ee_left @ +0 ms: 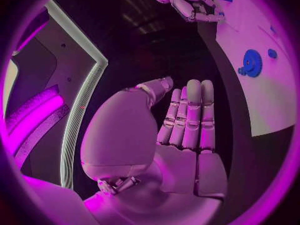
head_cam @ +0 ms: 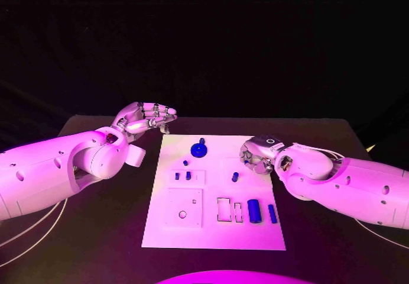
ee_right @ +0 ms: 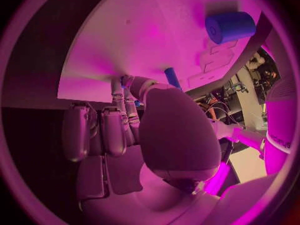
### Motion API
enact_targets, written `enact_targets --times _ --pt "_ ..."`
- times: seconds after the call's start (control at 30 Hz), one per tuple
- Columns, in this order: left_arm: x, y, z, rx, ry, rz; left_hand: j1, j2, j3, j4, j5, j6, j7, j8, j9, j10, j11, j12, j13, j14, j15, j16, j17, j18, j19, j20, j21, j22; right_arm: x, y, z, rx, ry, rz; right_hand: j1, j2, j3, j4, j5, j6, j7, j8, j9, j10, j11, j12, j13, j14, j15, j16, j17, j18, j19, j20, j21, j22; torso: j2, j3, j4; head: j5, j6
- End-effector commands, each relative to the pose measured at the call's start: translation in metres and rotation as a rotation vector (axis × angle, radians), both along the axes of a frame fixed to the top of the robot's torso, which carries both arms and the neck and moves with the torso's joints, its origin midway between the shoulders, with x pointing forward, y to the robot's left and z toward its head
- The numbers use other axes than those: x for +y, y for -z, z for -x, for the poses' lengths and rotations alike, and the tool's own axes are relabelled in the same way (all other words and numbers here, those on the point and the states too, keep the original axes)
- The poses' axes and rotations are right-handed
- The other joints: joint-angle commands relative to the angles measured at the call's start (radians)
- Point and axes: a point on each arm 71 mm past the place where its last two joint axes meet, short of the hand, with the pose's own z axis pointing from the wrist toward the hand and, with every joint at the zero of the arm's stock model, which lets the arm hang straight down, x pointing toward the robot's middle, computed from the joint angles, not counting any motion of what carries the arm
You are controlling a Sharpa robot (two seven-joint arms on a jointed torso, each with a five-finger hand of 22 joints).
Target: Assemble the parts on the task board
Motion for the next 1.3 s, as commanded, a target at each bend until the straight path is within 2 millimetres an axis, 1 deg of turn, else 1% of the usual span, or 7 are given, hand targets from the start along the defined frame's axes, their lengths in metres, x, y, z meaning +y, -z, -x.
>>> enact_targets --times 0.03,0.4,0.57,0.83,1.07,1.2,1.3 --pt "-0.002 -0.001 0.0 0.0 0.014 0.009 0.001 0.005 -0.007 0.001 0.001 -0.009 0.0 -0.004 -0.001 -0.003 0.004 -0.004 -0.001 -0.002 0.006 -0.006 -0.002 0.013 0.004 0.001 -0.006 -0.001 -0.001 0.0 0.002 -0.045 0.017 -0.003 -0.008 0.002 0.036 -0.038 0.008 0.01 0.0 0.003 0.003 0.045 -0.033 -0.007 0.001 0.043 -0.007 -0.003 -0.001 -0.013 0.018 -0.002 0.005 0.2 -0.001 0.0 -0.0001 0.001 0.001" --pt "-0.003 -0.001 0.0 0.001 0.015 0.009 0.0 0.005 -0.009 0.002 0.002 -0.012 0.002 -0.006 -0.002 -0.006 0.006 -0.006 -0.001 -0.004 0.008 -0.008 -0.002 0.013 0.004 0.002 -0.009 -0.003 -0.003 -0.01 0.005 -0.079 0.012 -0.05 -0.016 0.0 0.04 -0.043 0.008 0.013 0.0 0.003 0.004 0.05 -0.034 -0.01 0.002 0.043 -0.008 -0.003 -0.001 -0.014 0.019 -0.003 0.011 0.201 -0.001 -0.0003 -0.0012 0.001 0.003" --pt "-0.003 0.0 -0.001 0.007 0.018 0.008 -0.005 0.007 -0.014 0.006 0.001 -0.019 0.005 -0.011 -0.002 -0.012 0.009 -0.008 -0.001 0.0 0.01 -0.004 0.0 0.013 0.006 0.004 -0.013 -0.007 -0.003 -0.017 0.01 -0.098 0.008 -0.085 -0.018 0.0 0.042 -0.045 0.009 0.014 -0.001 0.003 0.005 0.051 -0.034 -0.011 0.002 0.043 -0.009 -0.003 -0.001 -0.015 0.022 -0.002 0.018 0.203 -0.001 -0.001 -0.0007 -0.001 0.005" --pt "-0.003 0.0 -0.001 0.009 0.019 0.007 -0.007 0.006 -0.017 0.007 0.001 -0.024 0.009 -0.013 -0.002 -0.018 0.011 -0.009 -0.001 0.0 0.012 -0.003 0.001 0.013 0.008 0.006 -0.016 -0.009 -0.001 -0.026 0.021 -0.097 -0.007 -0.137 -0.019 -0.001 0.043 -0.046 0.009 0.014 -0.001 0.003 0.005 0.052 -0.035 -0.011 0.002 0.043 -0.009 -0.002 0.0 -0.016 0.023 -0.002 0.021 0.204 0.0 -0.0004 -0.0003 0.002 0.007" --pt "-0.004 0.001 -0.001 0.008 0.02 0.008 -0.007 0.006 -0.018 0.007 0.002 -0.025 0.009 -0.014 -0.002 -0.019 0.012 -0.01 -0.001 0.0 0.013 -0.004 0.001 0.013 0.008 0.007 -0.017 -0.01 0.019 -0.033 0.042 -0.077 -0.073 -0.202 -0.02 -0.001 0.044 -0.048 0.009 0.015 -0.001 0.003 0.005 0.052 -0.035 -0.012 0.002 0.043 -0.009 -0.002 0.0 -0.016 0.024 -0.003 0.023 0.204 0.0 0.0004 -0.0009 0.016 0.006" --pt "-0.005 0.001 -0.002 0.008 0.022 0.009 -0.007 0.006 -0.018 0.007 0.002 -0.025 0.009 -0.014 -0.002 -0.019 0.012 -0.01 -0.001 0.0 0.013 -0.004 0.001 0.013 0.008 0.007 -0.017 -0.01 0.038 -0.036 0.055 -0.058 -0.128 -0.237 -0.021 -0.002 0.045 -0.049 0.01 0.015 -0.001 0.003 0.005 0.052 -0.035 -0.012 0.002 0.043 -0.009 -0.001 0.001 -0.016 0.023 -0.003 0.022 0.204 0.0 0.0004 -0.0008 0.032 0.003" --pt "-0.006 0.001 -0.002 0.008 0.023 0.01 -0.007 0.006 -0.018 0.007 0.002 -0.026 0.009 -0.014 -0.002 -0.02 0.012 -0.01 -0.001 -0.001 0.013 -0.004 0.001 0.013 0.008 0.007 -0.018 -0.01 0.051 -0.037 0.063 -0.046 -0.162 -0.254 -0.021 -0.002 0.045 -0.049 0.01 0.015 -0.001 0.003 0.005 0.052 -0.035 -0.012 0.002 0.043 -0.009 -0.001 0.001 -0.016 0.023 -0.003 0.022 0.204 -0.001 -0.0005 -0.0003 0.04 -0.001"
